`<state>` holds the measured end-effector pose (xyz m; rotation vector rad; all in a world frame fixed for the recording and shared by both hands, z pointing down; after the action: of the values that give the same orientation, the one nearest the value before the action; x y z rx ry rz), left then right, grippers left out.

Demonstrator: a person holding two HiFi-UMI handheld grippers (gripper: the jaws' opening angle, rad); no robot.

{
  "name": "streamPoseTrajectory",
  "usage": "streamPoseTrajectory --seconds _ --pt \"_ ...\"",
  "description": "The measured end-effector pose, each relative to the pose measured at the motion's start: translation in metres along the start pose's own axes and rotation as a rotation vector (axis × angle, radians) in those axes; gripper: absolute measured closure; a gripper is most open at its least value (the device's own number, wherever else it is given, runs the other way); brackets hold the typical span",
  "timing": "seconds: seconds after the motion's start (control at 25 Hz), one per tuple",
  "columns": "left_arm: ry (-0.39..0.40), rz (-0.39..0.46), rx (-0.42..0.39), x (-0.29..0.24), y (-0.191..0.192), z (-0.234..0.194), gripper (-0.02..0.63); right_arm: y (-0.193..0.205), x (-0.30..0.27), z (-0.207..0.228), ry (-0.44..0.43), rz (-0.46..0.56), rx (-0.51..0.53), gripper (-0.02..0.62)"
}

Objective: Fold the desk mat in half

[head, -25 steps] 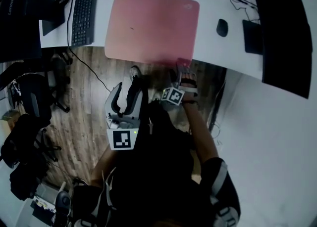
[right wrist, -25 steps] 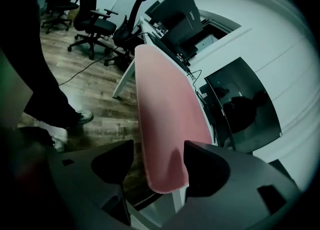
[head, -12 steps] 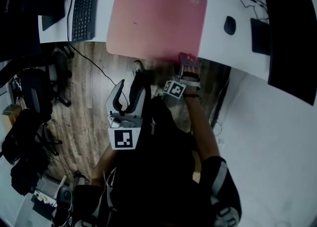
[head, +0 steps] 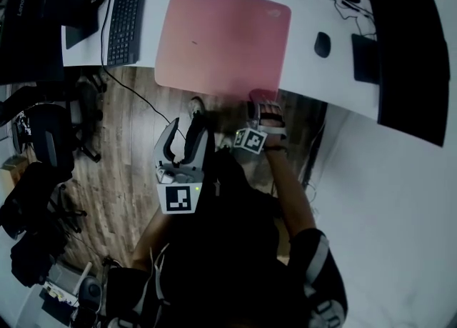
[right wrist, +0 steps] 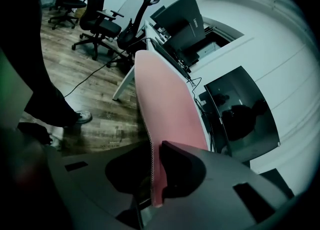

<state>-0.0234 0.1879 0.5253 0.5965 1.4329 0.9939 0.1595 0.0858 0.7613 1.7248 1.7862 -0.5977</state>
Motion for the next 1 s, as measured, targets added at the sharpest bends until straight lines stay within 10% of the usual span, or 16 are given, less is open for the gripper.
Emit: streamPoseTrajectory --seconds 0.76,1.0 --pt "0.137 -0.26 -0.18 -0.081 0.064 -0.042 0.365 -0.011 0.018 0.064 -0.255 0.002 -0.149 0.574" --pt "0.117 -0.348 -0.367 -0.118 0.09 -0.046 0.364 -0.014 0.022 0.076 -0.298 0.001 -0.163 0.574"
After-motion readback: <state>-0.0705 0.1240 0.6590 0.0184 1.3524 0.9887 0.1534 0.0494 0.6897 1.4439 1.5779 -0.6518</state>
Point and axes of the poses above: the fingertips, and each gripper's own axes: x backward along the fingers, z to its right, y out of its underside, the point moved 8 cm from there along x, backward along the fingers, and after that the axes turned 13 degrees about -z, right-handed, at the moved point
